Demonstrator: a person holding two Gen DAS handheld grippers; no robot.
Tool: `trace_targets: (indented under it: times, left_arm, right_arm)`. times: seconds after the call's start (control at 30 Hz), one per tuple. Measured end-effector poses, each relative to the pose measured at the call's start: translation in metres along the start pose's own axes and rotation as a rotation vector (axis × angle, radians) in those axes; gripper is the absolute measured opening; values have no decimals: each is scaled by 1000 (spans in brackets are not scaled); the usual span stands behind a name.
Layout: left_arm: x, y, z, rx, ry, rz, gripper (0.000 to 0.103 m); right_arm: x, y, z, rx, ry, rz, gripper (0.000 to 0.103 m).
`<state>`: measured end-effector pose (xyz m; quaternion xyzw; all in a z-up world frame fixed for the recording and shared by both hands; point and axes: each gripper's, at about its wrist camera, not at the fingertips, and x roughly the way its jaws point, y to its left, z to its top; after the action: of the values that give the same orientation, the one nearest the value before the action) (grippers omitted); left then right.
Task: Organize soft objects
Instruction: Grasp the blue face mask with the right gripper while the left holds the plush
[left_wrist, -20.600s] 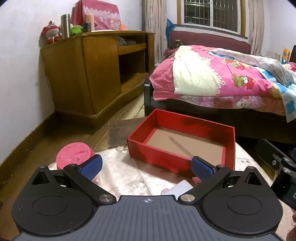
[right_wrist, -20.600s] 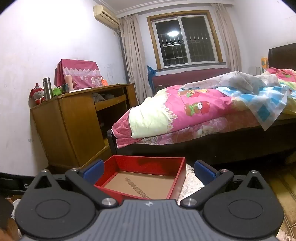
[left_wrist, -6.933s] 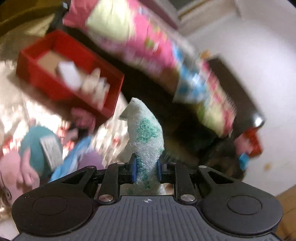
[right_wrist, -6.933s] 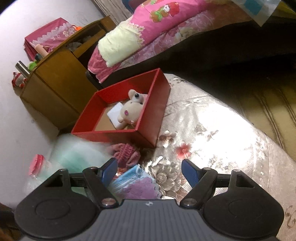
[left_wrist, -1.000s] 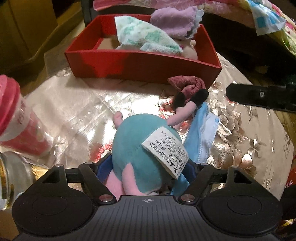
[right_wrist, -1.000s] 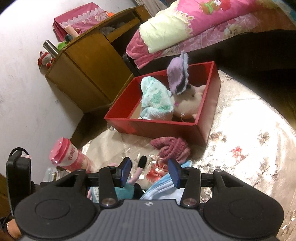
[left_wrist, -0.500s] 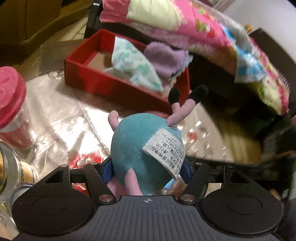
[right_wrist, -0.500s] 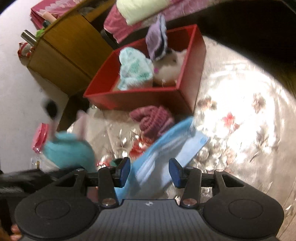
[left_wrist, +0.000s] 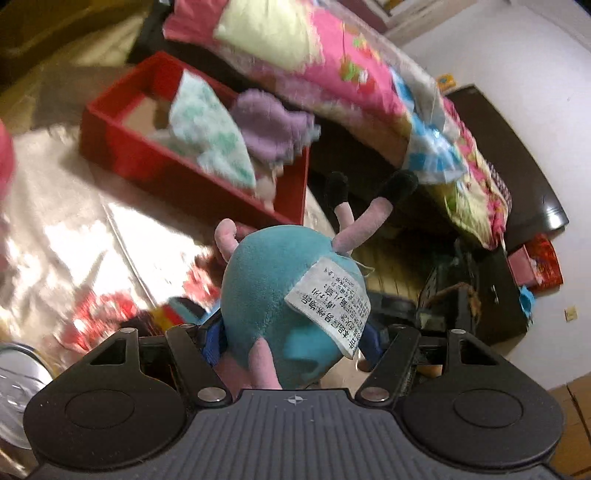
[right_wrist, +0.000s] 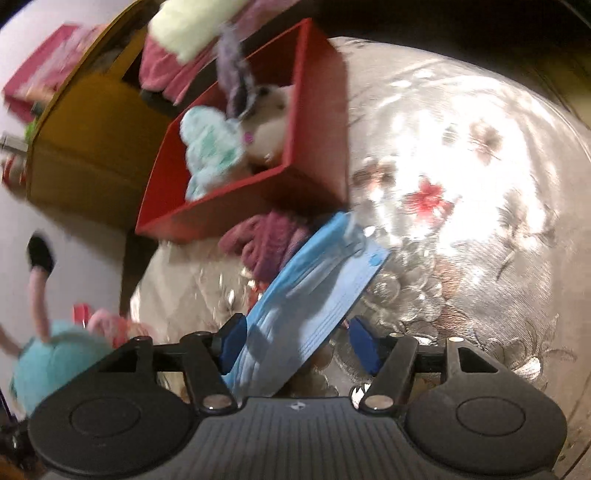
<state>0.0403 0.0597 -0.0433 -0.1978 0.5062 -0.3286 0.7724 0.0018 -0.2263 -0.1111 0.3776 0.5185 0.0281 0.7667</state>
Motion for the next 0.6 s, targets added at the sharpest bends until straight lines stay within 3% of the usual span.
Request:
trace_targets:
  times: [0.17,0.27,0.37,0.43,0.5,0.6]
  left_arm:
    - [-33,4,12,-20,-127,-13,68]
    - [-38,8,15,-40,-150,-25,69]
    - [-33,13,15,-59,-131,-24,69]
    - [-29,15,16,-65,-114,-13,69]
    - [-31,18,15,-73,-111,-14,69]
    - [-34,18,14,-70,-121,-14,69]
  right_arm:
    - [15,8,-1,49,52,58,33]
    - [36,15,-4,67,96,53,33]
    - [45,18,-4,85,81,76,34]
    - [48,14,-3,104,90,100,8]
    - [53,4,-4,138,122,122,0]
    - [49,-6,-5,136,136,126,0]
